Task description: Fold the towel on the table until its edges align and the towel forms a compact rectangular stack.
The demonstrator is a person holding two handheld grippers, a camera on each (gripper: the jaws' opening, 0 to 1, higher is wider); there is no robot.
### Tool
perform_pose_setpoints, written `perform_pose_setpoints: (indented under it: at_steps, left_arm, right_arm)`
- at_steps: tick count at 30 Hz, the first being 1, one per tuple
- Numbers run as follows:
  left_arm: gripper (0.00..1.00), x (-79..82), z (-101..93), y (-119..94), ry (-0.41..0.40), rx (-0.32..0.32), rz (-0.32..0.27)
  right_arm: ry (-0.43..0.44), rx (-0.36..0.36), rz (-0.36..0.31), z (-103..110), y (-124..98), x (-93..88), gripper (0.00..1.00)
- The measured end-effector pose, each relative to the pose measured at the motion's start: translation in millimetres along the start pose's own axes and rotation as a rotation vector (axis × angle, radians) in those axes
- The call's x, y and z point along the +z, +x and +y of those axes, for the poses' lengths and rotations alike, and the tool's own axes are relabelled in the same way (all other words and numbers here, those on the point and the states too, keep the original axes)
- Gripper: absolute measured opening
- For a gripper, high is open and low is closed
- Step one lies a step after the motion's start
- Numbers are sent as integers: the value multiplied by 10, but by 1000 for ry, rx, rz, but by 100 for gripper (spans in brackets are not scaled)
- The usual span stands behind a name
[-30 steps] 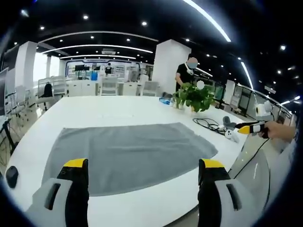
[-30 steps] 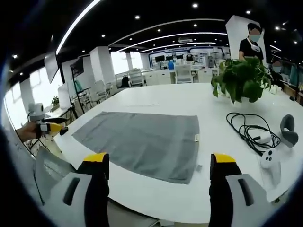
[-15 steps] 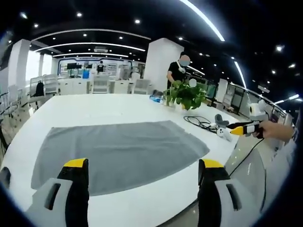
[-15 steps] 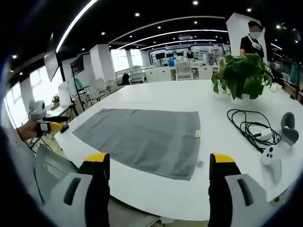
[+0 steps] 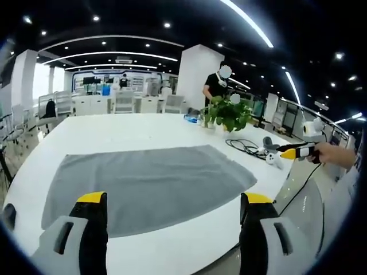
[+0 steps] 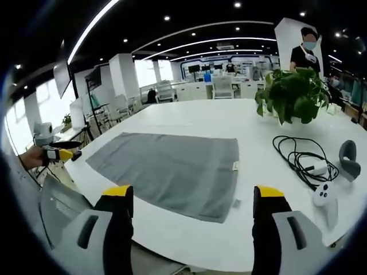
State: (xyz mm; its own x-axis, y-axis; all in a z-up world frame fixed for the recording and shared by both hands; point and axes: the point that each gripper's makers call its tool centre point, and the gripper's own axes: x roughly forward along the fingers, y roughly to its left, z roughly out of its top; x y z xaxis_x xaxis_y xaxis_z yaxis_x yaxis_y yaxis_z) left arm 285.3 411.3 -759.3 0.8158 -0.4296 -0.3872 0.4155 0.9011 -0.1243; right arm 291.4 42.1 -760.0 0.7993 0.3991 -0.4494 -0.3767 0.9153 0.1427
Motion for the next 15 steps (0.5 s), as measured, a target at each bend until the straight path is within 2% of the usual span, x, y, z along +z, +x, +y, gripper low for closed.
perform_pose_setpoints:
  at_steps: [11, 15]
  left_arm:
    - [98, 7, -176, 111, 15, -34, 11]
    - [99, 63, -238, 166, 21, -43, 5]
  right_arm:
    - [6, -4, -22, -109, 4, 68, 86]
    - [5, 2, -26, -131, 9, 83, 86]
